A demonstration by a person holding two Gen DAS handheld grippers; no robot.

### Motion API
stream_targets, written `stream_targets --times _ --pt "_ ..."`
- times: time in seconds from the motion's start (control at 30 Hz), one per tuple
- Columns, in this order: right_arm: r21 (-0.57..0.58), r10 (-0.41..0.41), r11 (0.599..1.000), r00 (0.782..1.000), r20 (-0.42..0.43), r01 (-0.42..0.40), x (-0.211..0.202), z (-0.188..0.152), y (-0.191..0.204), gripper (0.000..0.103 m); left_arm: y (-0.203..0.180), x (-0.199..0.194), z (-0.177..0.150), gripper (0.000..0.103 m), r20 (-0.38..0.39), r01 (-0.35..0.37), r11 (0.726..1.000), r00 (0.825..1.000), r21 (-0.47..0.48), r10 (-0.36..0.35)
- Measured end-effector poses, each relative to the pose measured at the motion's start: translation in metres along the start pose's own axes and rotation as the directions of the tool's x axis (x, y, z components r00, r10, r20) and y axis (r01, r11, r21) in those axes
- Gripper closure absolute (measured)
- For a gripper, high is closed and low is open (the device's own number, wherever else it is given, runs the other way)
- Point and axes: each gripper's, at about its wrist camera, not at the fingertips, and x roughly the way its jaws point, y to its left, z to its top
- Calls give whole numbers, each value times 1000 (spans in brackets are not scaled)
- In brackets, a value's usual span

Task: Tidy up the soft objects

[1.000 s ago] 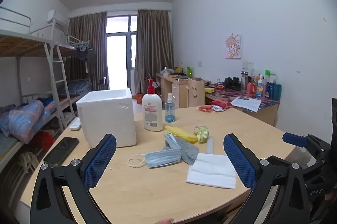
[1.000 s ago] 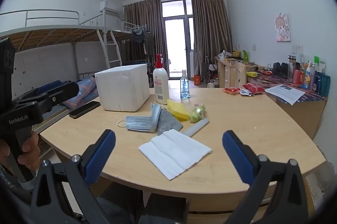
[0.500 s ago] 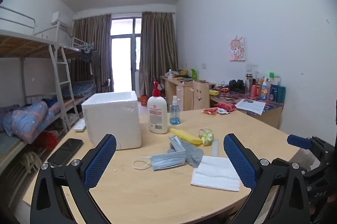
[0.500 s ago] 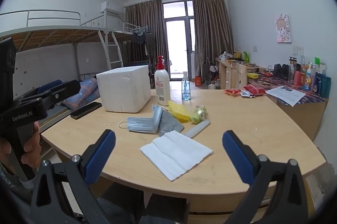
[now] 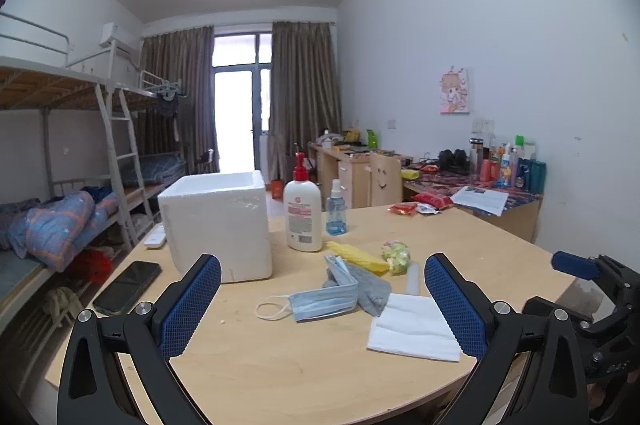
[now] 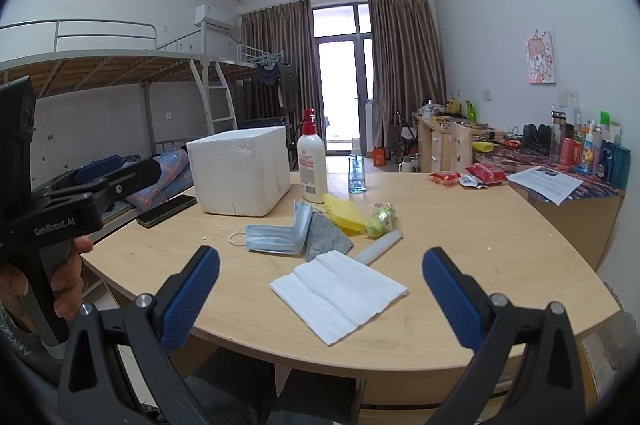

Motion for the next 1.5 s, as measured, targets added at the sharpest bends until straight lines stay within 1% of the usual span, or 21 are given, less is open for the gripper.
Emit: stream_targets --times 0.2,0.47,0.63,1.0,1.23,1.4,1.5 --pt "1 0 1000 1000 -1 0 -1 -1 0 0 0 -4 0 1 20 -6 1000 1000 -6 6" --pt "3 -4 1000 1000 -3 4 0 0 -2 0 2 1 0 1 -8 3 1000 1000 -20 -3" --pt "3 -6 1000 1000 -3 6 0 0 -3 0 4 2 0 1 -12 13 999 1000 -35 -14" --pt "8 17 1000 1000 4 -17 0 1 -5 1 5 -1 0 1 -10 8 1000 1000 -26 -8" --pt "2 13 1000 1000 0 -13 5 1 -2 1 6 6 1 1 -22 0 1000 1000 -25 0" --pt "0 23 1000 1000 -11 -23 9 2 0 1 13 11 -2 1 -28 -3 1000 1000 -30 2" --pt "-3 24 1000 1000 -20 -24 12 2 0 1 17 18 -5 1 -45 -14 999 999 -31 12"
